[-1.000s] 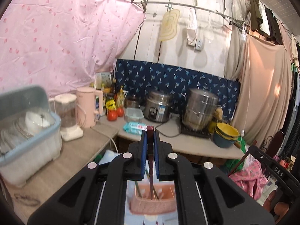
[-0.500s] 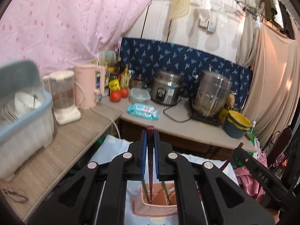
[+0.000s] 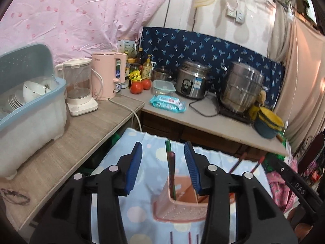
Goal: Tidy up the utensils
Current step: 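Open both tools and move them back to the remaining chopsticks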
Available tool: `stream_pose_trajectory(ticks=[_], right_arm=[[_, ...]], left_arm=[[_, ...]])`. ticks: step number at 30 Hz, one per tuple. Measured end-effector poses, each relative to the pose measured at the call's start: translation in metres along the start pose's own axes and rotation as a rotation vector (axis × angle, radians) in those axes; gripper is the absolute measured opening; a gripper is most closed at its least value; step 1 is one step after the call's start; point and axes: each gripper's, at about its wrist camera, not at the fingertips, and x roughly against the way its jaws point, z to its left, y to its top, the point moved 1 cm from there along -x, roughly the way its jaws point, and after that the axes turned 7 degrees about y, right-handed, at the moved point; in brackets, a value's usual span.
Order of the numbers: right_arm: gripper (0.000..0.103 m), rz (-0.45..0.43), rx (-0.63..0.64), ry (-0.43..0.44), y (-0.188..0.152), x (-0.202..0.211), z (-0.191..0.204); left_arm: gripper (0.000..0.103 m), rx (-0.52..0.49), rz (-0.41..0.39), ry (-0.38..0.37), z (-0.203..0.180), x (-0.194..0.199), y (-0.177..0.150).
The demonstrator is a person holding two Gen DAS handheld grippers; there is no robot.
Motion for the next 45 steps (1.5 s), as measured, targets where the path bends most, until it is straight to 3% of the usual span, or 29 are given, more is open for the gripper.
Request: stream_pose_trajectory(ticks=[19, 25, 37, 45], right_arm=[[0.043, 0.149, 0.106, -0.009, -0.109, 0.073, 0.028], [0.043, 0.222, 0.117, -0.029, -0.158, 0.092, 0.026], [0.043, 0.414, 0.114, -0.065, -0.264, 0.112, 0.014], [0.043, 0.486, 0.128, -0.047, -0.299, 0.116, 0.017]], left_arm=[[0.047, -0.060, 0.168, 0.006, 0.004, 0.046, -0.109], [0.047, -0.074, 0.230, 0.016, 0.010, 0.060, -0.151], [0.047, -0.106, 0.381, 0.034, 0.022, 0.075, -0.241], [0.047, -0.129, 0.447, 0.013, 0.018, 0.082, -0.274]])
